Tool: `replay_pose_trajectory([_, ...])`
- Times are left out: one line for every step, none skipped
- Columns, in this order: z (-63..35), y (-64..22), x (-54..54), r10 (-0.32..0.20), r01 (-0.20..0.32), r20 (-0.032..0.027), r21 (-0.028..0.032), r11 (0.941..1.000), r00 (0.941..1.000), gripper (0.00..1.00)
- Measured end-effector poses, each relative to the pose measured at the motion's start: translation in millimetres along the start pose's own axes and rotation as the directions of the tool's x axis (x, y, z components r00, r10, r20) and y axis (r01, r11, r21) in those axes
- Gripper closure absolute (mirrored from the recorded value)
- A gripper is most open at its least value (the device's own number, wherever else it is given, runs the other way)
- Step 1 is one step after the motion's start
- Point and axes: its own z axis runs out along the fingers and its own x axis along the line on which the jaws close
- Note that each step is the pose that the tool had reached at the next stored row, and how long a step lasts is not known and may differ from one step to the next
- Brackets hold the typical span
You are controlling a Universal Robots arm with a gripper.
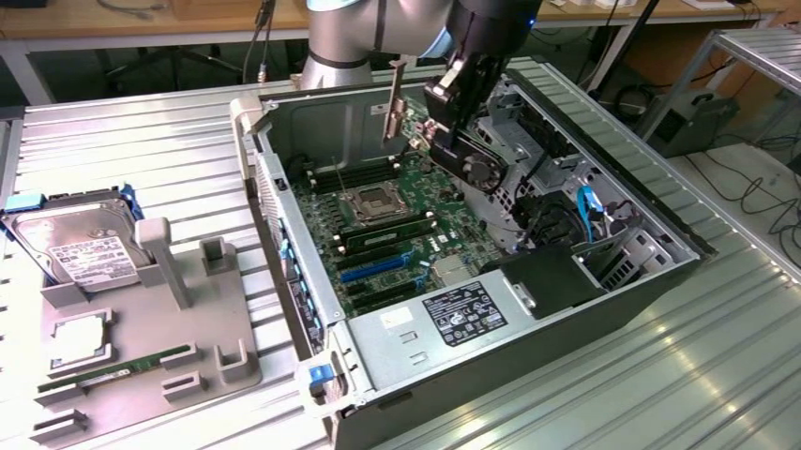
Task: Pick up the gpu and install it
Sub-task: 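Insert the gpu into the slot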
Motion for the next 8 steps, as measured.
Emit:
replay_pose_trajectory([0.0, 0.0, 0.0, -0.011, 0.011, -0.0004, -0.0003, 0.9999, 0.9999, 0.74])
replay_pose_trajectory([0.1, 0.0, 0.0, -0.021, 0.021, -0.0007, -0.0006, 0.9998, 0.9998, 0.74])
replay_pose_trajectory([0.1, 0.0, 0.0, -0.028, 0.028, -0.0009, -0.0008, 0.9996, 0.9996, 0.74])
replay_pose_trajectory([0.1, 0.0, 0.0, -0.036, 0.036, -0.0012, -0.0009, 0.9993, 0.9993, 0.74])
replay_pose_trajectory([0.1, 0.0, 0.0, -0.043, 0.043, -0.0015, -0.0012, 0.9991, 0.9991, 0.74])
replay_pose_trajectory([0.1, 0.0, 0.0, -0.050, 0.050, -0.0017, -0.0014, 0.9987, 0.9987, 0.74])
replay_pose_trajectory([0.1, 0.0, 0.0, -0.057, 0.057, -0.0020, -0.0015, 0.9984, 0.9984, 0.74])
replay_pose_trajectory([0.2, 0.0, 0.0, -0.066, 0.066, -0.0022, -0.0018, 0.9978, 0.9978, 0.74])
